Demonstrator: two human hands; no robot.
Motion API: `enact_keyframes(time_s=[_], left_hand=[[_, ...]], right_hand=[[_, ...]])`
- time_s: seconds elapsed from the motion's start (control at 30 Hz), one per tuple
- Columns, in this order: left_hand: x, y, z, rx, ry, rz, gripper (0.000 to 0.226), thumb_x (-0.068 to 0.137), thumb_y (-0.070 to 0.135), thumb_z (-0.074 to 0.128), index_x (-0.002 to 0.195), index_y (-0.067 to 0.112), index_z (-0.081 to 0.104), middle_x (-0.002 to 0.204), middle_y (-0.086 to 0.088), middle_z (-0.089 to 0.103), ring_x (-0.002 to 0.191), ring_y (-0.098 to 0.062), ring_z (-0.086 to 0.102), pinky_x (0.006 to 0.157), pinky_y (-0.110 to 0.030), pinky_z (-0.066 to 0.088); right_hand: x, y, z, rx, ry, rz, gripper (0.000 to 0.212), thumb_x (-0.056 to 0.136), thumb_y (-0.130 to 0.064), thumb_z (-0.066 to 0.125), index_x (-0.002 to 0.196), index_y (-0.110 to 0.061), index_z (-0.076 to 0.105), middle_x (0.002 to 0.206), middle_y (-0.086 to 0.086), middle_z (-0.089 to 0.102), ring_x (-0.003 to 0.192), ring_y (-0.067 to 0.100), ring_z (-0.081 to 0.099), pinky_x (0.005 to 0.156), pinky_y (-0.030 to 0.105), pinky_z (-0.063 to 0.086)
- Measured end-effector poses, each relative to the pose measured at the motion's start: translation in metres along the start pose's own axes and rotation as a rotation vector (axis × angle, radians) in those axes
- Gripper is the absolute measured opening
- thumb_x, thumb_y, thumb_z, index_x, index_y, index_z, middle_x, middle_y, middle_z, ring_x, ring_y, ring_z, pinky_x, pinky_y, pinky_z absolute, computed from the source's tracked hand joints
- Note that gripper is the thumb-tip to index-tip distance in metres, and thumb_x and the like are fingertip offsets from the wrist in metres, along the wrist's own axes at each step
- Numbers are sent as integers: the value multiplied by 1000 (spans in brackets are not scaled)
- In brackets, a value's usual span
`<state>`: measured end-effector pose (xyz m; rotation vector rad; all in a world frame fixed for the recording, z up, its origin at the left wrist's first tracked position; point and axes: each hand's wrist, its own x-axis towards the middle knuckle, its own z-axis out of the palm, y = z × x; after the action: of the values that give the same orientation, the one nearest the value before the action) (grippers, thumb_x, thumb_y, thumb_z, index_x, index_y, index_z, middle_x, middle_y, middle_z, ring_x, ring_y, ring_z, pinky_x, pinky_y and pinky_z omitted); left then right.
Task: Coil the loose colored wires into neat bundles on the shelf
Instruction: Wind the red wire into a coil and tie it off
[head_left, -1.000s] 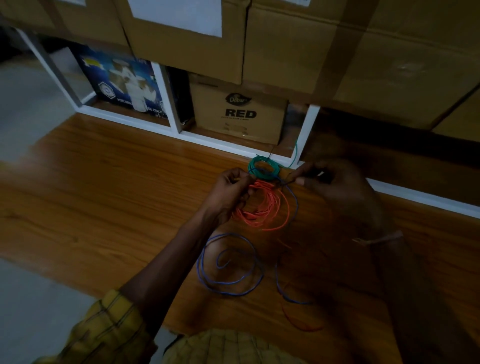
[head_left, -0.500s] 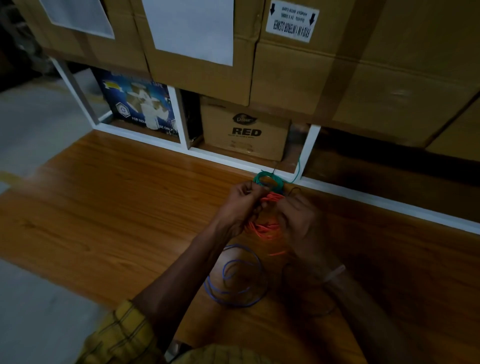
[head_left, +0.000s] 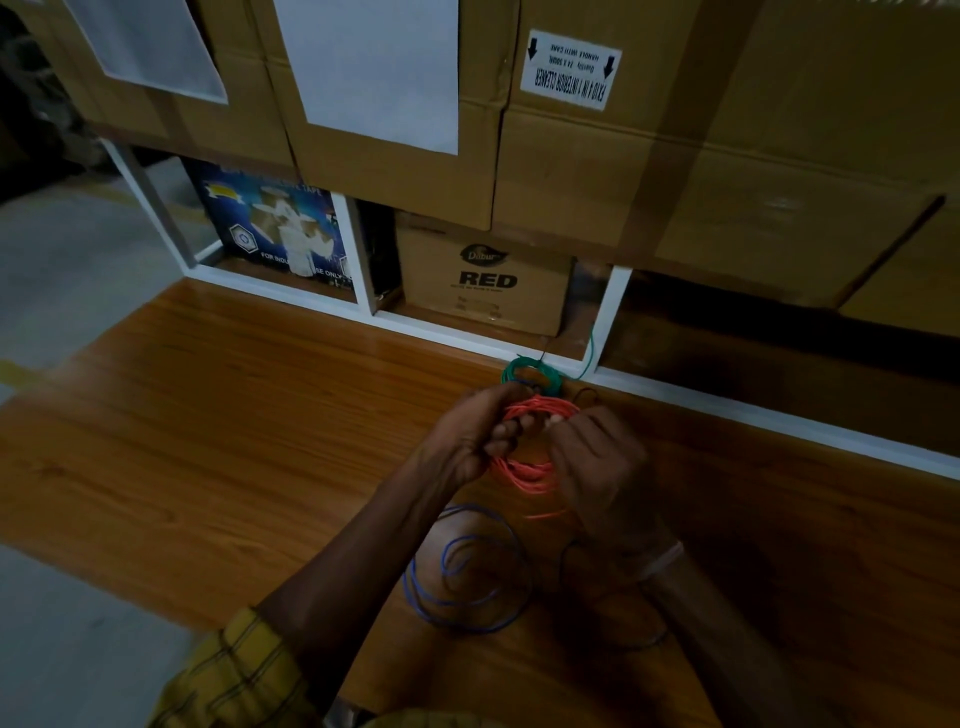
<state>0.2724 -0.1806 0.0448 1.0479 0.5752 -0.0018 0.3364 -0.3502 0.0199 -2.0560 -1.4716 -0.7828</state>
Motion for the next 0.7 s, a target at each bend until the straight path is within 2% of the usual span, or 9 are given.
enact_keyframes(time_s=[0.07,0.1,0.17,0.23,0.3,0.4,0.53,0.7], left_hand=[[-1,2,1,21,5,38,22,107,17,51,90,9,62,65,-2,55,38,-4,33,32,-17,24],[-2,3,1,38,3,69,21,107,15,50,90,9,62,65,-3,56,38,-5,34,32,-17,24],[-4,5,3,70,-10,127,20,106,11,51,89,11,61,65,-6,58,38,-6,34,32,-17,24],[-6,5,4,92,-25,160,18,106,10,53,91,11,62,67,-7,59,39,-7,35,33,-18,26],[-8,6,7,114,-28,175,14,106,11,54,95,11,63,68,-6,60,41,-7,36,35,-18,26],[-9,7,12,146,2,181,12,105,11,57,98,10,66,67,-1,56,43,-6,35,35,-18,26],[-12,10,16,144,16,191,12,104,9,58,104,3,68,69,-4,53,43,-6,36,35,-17,27],[-15,14,17,126,7,190,14,102,8,61,91,7,71,68,-5,54,41,-6,37,34,-17,27]], right_hand=[[6,-7,-13,34,34,38,6,88,-3,74,94,-3,73,90,12,69,88,28,63,78,38,55],[7,-12,-19,44,57,48,4,91,-3,70,94,-2,73,90,13,69,88,28,63,79,38,54],[15,-13,-26,165,53,175,8,91,-4,72,99,-5,72,95,10,69,92,22,63,83,29,52],[20,-14,-29,359,91,397,16,89,-6,76,104,-9,68,98,3,68,92,10,63,82,19,51],[23,-16,-30,590,142,604,23,89,-6,76,108,-11,63,99,-1,69,92,8,67,82,20,54],[27,-13,-28,914,218,789,32,88,1,75,110,-14,58,98,6,71,94,18,71,86,28,56],[30,-7,-28,1143,251,873,37,84,9,75,107,-15,57,96,11,71,96,24,70,88,32,56],[31,0,-35,1300,210,875,31,79,0,77,100,-11,58,94,13,69,96,26,68,89,36,55]])
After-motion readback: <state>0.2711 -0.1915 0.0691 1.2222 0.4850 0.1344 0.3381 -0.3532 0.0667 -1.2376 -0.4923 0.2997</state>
